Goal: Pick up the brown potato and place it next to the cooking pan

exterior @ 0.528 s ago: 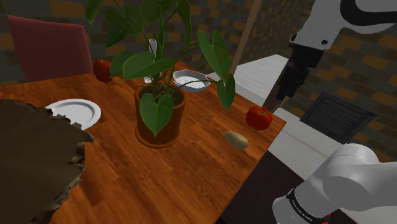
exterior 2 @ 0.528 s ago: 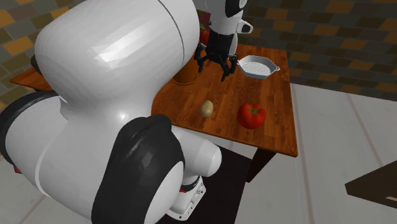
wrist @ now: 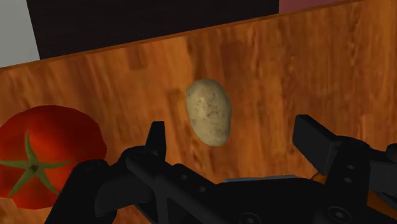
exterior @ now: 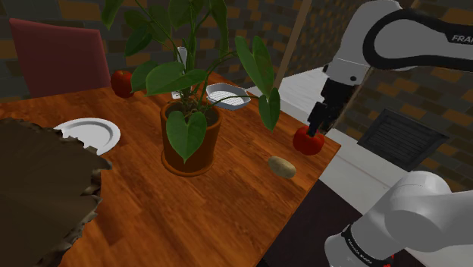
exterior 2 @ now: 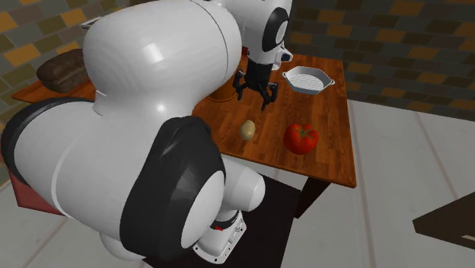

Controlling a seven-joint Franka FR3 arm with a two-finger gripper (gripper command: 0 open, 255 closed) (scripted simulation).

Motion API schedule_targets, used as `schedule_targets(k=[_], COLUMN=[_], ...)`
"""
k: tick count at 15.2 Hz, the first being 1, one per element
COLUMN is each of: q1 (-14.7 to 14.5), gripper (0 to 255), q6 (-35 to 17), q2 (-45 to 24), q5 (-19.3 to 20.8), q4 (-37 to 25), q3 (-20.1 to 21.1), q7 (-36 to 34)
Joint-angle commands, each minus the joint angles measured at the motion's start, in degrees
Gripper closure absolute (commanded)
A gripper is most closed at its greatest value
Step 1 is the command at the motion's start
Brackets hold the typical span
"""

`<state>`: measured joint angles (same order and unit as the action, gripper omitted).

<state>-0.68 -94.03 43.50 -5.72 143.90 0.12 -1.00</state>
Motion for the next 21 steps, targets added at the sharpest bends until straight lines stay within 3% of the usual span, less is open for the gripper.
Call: schedule_targets(k=[1,11,21], q1=[-0.2,-0.9,-1.3], gripper=[0,0,0], q6=[-4.4,-27.7,-36.1], q2=[-1.8,-17.1,-21.9], q5=[-0.3,-1.1,-1.8], q4=[2.3,9.9,13.5], q3=[0.8,4.2,4.8], q7=[-0.4,-2.2,-2.1])
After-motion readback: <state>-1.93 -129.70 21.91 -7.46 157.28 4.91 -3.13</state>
